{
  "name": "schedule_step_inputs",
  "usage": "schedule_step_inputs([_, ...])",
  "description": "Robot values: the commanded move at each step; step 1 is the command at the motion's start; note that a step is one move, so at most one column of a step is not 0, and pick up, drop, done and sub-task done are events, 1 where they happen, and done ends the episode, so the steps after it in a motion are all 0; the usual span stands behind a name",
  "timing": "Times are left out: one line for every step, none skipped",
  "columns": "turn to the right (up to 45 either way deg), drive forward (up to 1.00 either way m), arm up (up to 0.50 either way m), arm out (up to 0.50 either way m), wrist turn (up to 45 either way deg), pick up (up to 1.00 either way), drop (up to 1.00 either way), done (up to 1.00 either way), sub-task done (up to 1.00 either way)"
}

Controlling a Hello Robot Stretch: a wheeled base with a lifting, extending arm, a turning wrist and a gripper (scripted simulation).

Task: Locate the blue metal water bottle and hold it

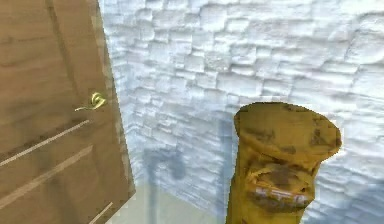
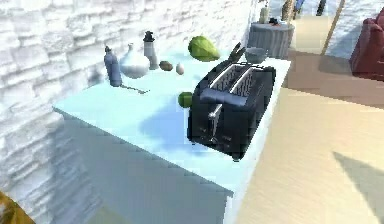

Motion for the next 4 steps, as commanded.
schedule_step_inputs([-18.0, 0.0, 0.0, 0.0, 0.0, 0.0, 0.0, 0.0, 0.0])
schedule_step_inputs([45.0, 0.0, 0.0, 0.0, 0.0, 0.0, 0.0, 0.0, 0.0])
schedule_step_inputs([18.0, 0.0, 0.0, 0.0, 0.0, 0.0, 0.0, 0.0, 0.0])
schedule_step_inputs([0.0, 0.3, 0.0, 0.0, 0.0, 0.0, 0.0, 0.0, 0.0])
